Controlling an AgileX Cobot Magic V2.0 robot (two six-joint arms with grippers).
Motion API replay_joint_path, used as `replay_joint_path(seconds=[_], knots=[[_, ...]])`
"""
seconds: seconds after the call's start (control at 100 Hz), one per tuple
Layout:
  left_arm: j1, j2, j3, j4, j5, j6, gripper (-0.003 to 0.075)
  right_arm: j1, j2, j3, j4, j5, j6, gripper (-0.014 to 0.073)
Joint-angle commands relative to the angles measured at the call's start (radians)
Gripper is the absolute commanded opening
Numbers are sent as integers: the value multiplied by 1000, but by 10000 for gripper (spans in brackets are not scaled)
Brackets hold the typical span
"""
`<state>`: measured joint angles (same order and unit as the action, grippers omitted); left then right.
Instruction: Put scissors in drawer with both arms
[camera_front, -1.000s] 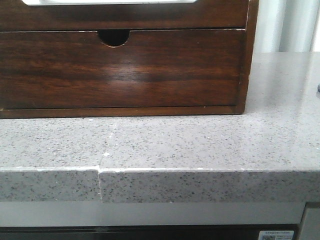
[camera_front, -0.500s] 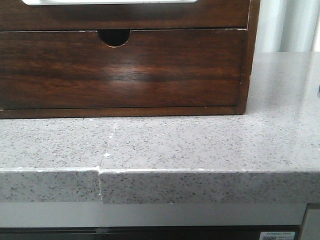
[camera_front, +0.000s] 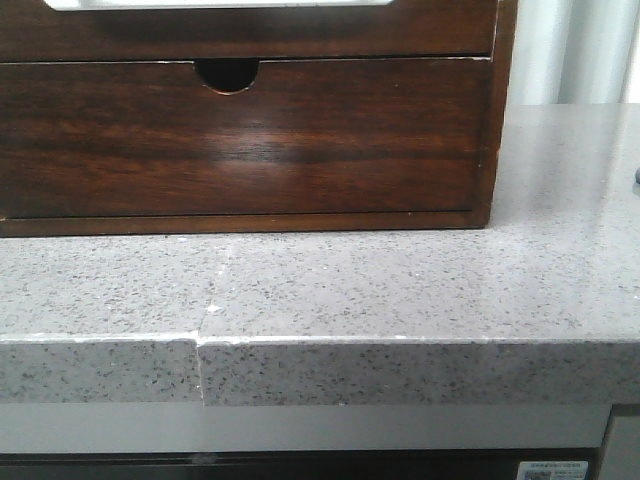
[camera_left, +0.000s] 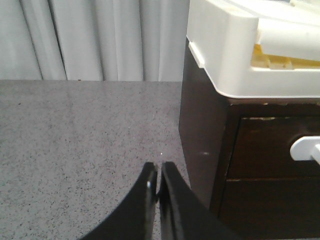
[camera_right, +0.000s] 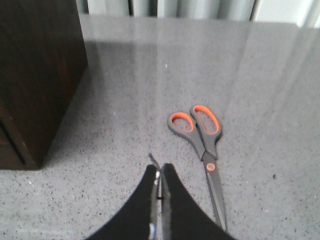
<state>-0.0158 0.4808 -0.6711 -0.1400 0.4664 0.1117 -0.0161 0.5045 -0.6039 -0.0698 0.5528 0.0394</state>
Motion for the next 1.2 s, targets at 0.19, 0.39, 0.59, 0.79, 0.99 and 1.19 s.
replay_joint_path(seconds=[0.19,0.39,0.59,0.79,0.99,1.19], knots=[[2,59,-37,-1,-61,3,-20,-5,73,-36,-13,-67,-6,-69],[2,59,-37,-27,-61,3,-20,-5,82,-36,-13,-67,-6,-69],[2,59,-37,-29,-61,3,-20,-5,82,-36,-13,-75,-6,-69],[2,59,-37,13,-61,3,161,-5,82,-36,-19,-96,-6,174],[2,59,-37,45,-61,3,618,-5,82,-36,-55,-118,-6,537],[2,59,-37,27,-61,1,613,-5,82,-36,-55,-117,-6,546]])
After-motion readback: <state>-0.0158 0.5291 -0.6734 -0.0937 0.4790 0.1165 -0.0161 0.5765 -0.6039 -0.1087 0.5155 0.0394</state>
